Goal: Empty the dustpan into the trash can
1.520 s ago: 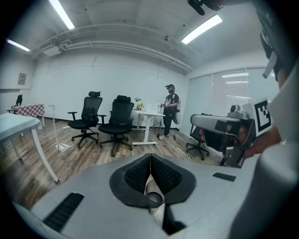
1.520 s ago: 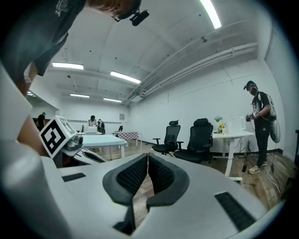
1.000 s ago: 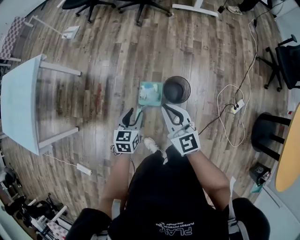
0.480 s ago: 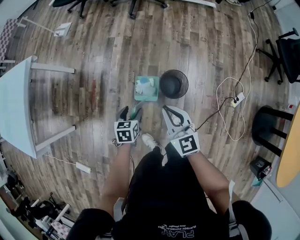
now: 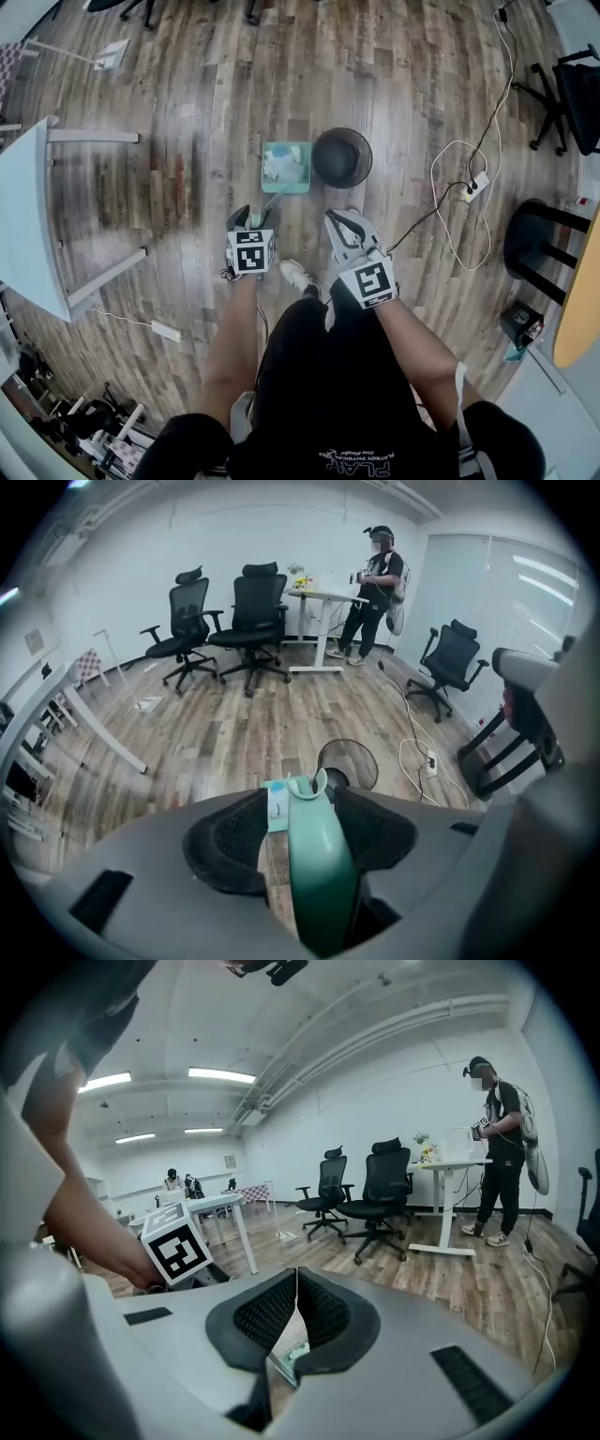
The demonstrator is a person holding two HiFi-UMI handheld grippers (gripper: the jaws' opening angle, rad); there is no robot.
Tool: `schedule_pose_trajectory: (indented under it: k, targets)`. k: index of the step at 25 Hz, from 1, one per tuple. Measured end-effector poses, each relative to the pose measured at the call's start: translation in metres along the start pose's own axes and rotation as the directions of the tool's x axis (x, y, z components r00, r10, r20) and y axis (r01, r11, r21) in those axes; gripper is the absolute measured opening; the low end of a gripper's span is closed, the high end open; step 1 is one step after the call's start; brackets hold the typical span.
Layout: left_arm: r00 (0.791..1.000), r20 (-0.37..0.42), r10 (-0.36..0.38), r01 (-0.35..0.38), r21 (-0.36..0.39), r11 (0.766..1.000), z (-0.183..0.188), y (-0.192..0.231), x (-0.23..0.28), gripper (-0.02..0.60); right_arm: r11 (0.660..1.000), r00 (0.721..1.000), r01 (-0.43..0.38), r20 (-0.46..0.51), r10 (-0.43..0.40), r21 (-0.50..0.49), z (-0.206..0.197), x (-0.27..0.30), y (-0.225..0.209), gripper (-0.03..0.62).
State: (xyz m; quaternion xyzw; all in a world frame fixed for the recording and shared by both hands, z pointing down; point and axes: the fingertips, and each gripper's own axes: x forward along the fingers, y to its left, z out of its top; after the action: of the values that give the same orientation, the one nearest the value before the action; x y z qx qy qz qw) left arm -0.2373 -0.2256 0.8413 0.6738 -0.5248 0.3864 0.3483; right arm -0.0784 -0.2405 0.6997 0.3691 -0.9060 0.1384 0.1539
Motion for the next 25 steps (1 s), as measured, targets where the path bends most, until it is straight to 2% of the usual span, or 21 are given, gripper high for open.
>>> schedule_pose_trajectory:
  k: [3, 5, 7, 8, 13, 15, 18, 22, 25]
  targets:
    - [1.0, -0.027, 0.01, -0.011, -0.025, 1.0, -0.005, 0.003, 0.009, 0.22, 1.0, 1.0, -0.001, -0.012, 0.001, 0.004, -0.004, -0.001, -0.003, 0.025]
    - [1.0, -0.03, 0.006, -0.009, -0.086, 0.996, -0.009, 0.005, 0.013, 0.206, 1.0, 1.0, -0.003, -0.013, 0.003, 0.006, -0.006, -0.003, -0.005, 0.025]
    - [1.0, -0.022, 0.002, -0.006, -0.157, 0.988, -0.01, 0.006, 0.015, 0.166, 1.0, 1.0, -0.003, -0.013, 0.003, 0.01, -0.009, -0.004, -0.008, 0.025]
    - [1.0, -0.022, 0.006, -0.009, -0.169, 0.986, -0.01, 0.006, 0.016, 0.163, 1.0, 1.0, -0.004, -0.017, 0.004, 0.017, -0.01, -0.005, -0.01, 0.025]
    - [0.999, -0.029, 0.041, -0.043, -0.067, 0.997, -0.008, 0.001, 0.017, 0.101, 0.999, 0.999, -0.012, -0.03, 0.013, 0.036, -0.016, -0.007, -0.014, 0.025]
    - [0.998, -0.03, 0.047, -0.048, -0.047, 0.998, -0.008, -0.001, 0.017, 0.098, 0.999, 0.999, -0.017, -0.03, 0.018, 0.037, -0.016, -0.009, -0.015, 0.025]
    - [0.998, -0.029, 0.056, -0.058, -0.043, 0.997, -0.01, -0.001, 0.016, 0.098, 0.999, 0.999, -0.025, -0.021, 0.026, 0.031, -0.016, -0.011, -0.014, 0.025]
    - [0.997, -0.016, 0.074, -0.075, -0.076, 0.994, -0.02, -0.003, 0.011, 0.097, 0.999, 0.999, -0.038, -0.028, 0.039, 0.024, -0.019, -0.017, -0.011, 0.025]
    - [0.996, -0.002, 0.087, -0.087, -0.055, 0.995, -0.028, -0.011, 0.002, 0.097, 0.999, 0.998, -0.048, -0.031, 0.048, 0.021, -0.022, -0.025, -0.011, 0.025]
